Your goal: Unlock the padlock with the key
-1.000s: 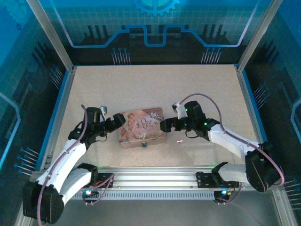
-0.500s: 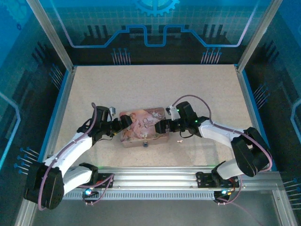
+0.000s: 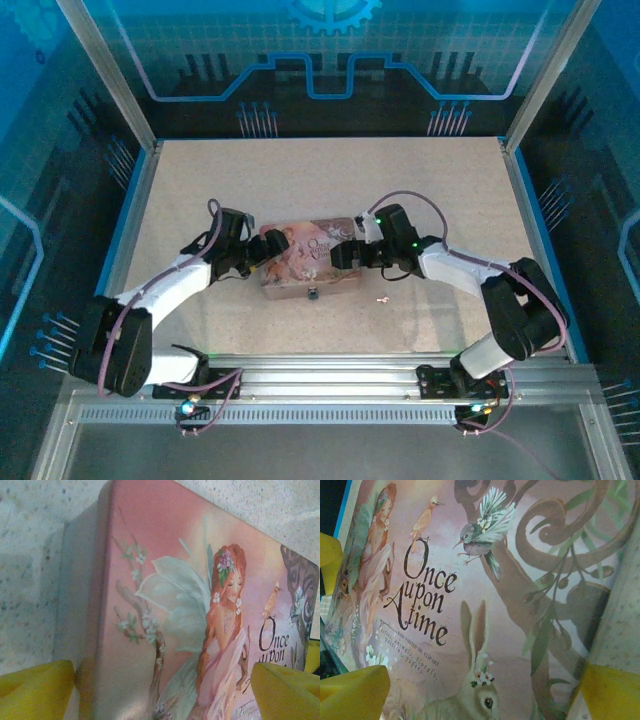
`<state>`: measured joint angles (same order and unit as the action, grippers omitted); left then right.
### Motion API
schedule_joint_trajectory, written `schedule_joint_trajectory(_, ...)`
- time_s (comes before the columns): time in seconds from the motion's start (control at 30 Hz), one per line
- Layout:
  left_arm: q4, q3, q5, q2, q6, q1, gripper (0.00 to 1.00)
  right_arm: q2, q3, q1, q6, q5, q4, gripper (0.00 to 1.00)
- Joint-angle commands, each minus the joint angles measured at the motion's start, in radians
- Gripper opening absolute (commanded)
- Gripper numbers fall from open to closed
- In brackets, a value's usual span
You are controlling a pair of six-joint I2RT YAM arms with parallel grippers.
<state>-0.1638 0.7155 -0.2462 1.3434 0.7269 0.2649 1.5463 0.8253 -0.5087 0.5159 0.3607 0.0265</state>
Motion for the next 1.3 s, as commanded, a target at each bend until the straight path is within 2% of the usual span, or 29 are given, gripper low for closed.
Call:
schedule_joint_trajectory(0.0, 0.085, 0.081, -0.053, 0.067, -0.024, 0.023, 0.91, 0.042, 0.049, 0.012, -0.016, 0.102, -0.031, 0.98)
schedule_joint_trajectory(0.17, 0.093, 0.184, -0.047, 0.181, -0.05, 0.022, 0.91, 0.098, 0.114, 0.034, -0.024, 0.139, -0.029, 0.95)
schedule_joint_trajectory(0.43, 0.072, 0.358, -0.006, 0.339, -0.09, 0.02, 0.92, 0.124, 0.1, 0.035, -0.013, 0.173, -0.053, 0.95)
schedule_joint_trajectory(0.7, 0.062, 0.432, 0.005, 0.416, -0.104, 0.01, 0.92, 0.087, 0.071, 0.051, -0.013, 0.108, -0.035, 0.96)
schedule_joint_trajectory(1.03, 0.009, 0.438, 0.024, 0.33, -0.164, -0.041, 0.97, -0.057, 0.009, 0.073, -0.021, -0.057, 0.037, 0.98)
schedule_joint_trajectory(1.27, -0.028, 0.353, 0.102, 0.128, -0.205, -0.064, 0.97, -0.187, -0.024, 0.076, -0.055, -0.149, 0.19, 0.98)
